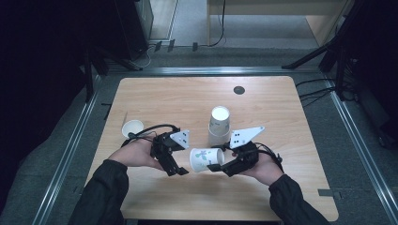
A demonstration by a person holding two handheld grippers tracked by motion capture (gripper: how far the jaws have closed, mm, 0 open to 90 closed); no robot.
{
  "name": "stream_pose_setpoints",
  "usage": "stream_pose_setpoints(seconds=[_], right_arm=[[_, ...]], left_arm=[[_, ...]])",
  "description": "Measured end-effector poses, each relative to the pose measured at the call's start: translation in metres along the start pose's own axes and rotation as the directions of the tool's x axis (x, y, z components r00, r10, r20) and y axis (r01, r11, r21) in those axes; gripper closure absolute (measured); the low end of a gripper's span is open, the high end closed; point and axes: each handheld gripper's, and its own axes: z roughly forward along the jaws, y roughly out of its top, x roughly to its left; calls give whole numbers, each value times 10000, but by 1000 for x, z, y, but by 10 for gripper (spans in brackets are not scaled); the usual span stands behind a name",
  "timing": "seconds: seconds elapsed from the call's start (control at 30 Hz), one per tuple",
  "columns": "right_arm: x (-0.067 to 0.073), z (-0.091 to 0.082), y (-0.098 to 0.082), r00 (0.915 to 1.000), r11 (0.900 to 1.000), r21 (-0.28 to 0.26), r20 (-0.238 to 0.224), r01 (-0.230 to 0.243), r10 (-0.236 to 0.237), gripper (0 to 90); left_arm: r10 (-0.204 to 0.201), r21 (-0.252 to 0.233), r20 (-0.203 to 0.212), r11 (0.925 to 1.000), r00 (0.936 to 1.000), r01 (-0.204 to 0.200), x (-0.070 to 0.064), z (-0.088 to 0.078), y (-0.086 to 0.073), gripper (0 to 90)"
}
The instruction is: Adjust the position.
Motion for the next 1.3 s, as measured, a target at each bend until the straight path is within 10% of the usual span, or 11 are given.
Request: stream_pose_setpoints(seconds=[0.3, 0.77, 1.3], right_arm=[[-3, -14, -1, 9998, 9990, -423, 66, -166, 169, 346], [-8, -18, 5, 9992, 9943, -1030, -289, -293, 264, 345], [-8, -17, 11, 9950, 9868, -1573, -972, -390, 239, 346]], left_arm=[[-677, -1041, 204, 9921, 9975, 694, 6, -4, -19, 133], [-1486, -2441, 383, 9575, 9882, 1534, -3, 1, -21, 126], [-1532, -4000, 1252, 8964, 9802, 1912, -6, 3, -17, 104]])
